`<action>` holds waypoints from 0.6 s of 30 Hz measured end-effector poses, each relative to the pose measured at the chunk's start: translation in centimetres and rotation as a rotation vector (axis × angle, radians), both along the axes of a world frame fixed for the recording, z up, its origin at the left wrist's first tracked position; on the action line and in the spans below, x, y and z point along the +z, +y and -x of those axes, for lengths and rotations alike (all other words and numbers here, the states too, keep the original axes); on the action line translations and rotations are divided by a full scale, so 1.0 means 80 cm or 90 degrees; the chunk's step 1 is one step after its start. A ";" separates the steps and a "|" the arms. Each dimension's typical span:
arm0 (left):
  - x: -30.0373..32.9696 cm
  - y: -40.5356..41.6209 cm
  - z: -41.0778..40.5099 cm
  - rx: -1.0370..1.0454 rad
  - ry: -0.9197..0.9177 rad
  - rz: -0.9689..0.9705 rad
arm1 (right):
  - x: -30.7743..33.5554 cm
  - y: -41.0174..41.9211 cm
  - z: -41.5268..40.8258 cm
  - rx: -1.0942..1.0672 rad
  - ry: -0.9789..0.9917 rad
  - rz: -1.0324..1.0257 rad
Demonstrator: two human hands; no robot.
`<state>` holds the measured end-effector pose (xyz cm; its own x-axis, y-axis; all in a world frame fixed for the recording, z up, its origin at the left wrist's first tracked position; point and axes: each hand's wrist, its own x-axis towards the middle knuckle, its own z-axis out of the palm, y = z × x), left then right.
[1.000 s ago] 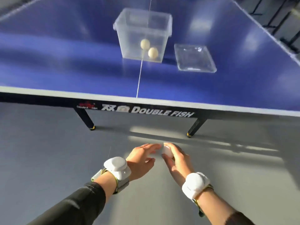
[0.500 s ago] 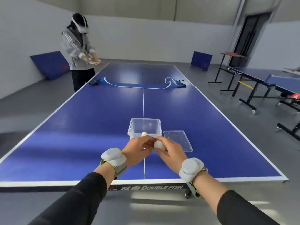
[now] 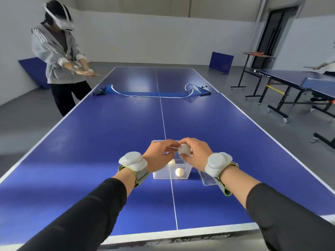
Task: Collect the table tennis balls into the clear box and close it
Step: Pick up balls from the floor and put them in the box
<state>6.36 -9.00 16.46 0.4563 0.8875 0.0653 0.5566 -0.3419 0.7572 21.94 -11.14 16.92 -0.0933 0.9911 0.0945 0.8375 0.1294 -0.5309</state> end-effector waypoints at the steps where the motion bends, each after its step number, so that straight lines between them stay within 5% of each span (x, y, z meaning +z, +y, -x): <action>1: -0.011 0.026 -0.006 0.009 0.012 0.013 | -0.010 0.029 -0.002 0.007 -0.031 0.009; 6: -0.085 0.153 -0.041 0.076 0.086 0.124 | -0.078 0.168 -0.026 0.026 -0.117 0.127; 12: -0.161 0.232 -0.061 -0.010 0.293 0.274 | -0.156 0.252 -0.039 0.104 -0.263 0.296; 18: -0.199 0.269 -0.073 -0.023 0.372 0.338 | -0.189 0.291 -0.020 0.226 -0.440 0.391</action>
<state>12.16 12.51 0.51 0.3154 0.7168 -0.6219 0.9100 -0.0426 0.4124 23.55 12.10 1.78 -0.2357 0.7536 -0.6136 0.9541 0.2995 0.0014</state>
